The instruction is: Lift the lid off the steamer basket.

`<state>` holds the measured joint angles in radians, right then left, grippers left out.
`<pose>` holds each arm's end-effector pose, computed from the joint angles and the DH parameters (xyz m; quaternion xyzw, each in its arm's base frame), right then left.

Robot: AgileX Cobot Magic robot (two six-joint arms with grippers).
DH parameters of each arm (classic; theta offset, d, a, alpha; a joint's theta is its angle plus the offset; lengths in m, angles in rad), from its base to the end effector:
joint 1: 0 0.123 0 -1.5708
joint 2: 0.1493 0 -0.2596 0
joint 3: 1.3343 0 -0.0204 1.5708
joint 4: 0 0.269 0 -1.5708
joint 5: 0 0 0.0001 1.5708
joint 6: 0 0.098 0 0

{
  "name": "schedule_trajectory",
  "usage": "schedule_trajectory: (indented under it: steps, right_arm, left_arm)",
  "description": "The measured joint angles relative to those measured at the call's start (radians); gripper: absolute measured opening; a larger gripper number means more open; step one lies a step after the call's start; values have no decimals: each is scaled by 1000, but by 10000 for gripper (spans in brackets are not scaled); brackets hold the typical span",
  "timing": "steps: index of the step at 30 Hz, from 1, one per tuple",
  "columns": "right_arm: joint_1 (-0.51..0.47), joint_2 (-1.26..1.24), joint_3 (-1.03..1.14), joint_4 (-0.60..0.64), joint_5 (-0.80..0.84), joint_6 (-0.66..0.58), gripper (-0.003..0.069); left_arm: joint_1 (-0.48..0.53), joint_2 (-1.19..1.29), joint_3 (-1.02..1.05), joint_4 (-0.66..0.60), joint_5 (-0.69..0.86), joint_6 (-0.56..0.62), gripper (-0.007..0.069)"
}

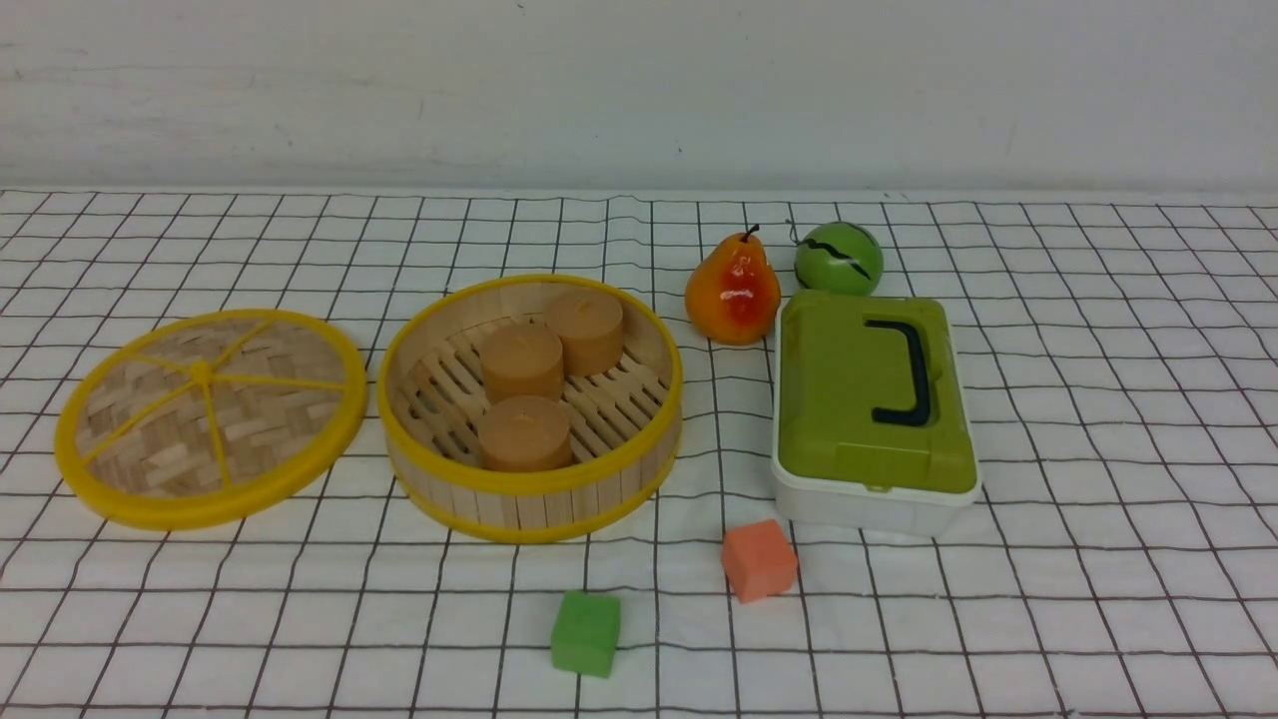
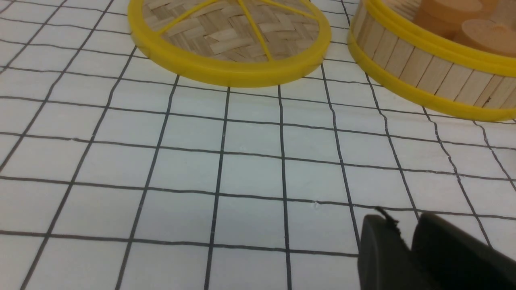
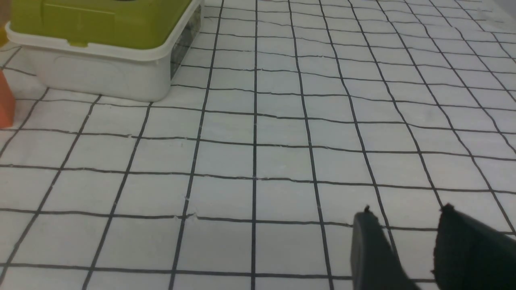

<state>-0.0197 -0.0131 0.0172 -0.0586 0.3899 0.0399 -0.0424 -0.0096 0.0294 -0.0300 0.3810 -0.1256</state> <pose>0.1025 -0.0042 0.1713 0.0088 0.8066 -0.0190 0.5907 0.1030 -0.0055 0.1673 -0.0416 0.8077 -0.0620 0.5848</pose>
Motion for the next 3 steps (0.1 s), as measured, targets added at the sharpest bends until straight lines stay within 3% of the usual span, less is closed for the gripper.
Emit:
schedule_trajectory:
  steps: [3]
  right_arm:
    - [0, 0, 0, 0, 0, 0, 239]
  left_arm:
    - [0, 0, 0, 0, 0, 0, 125]
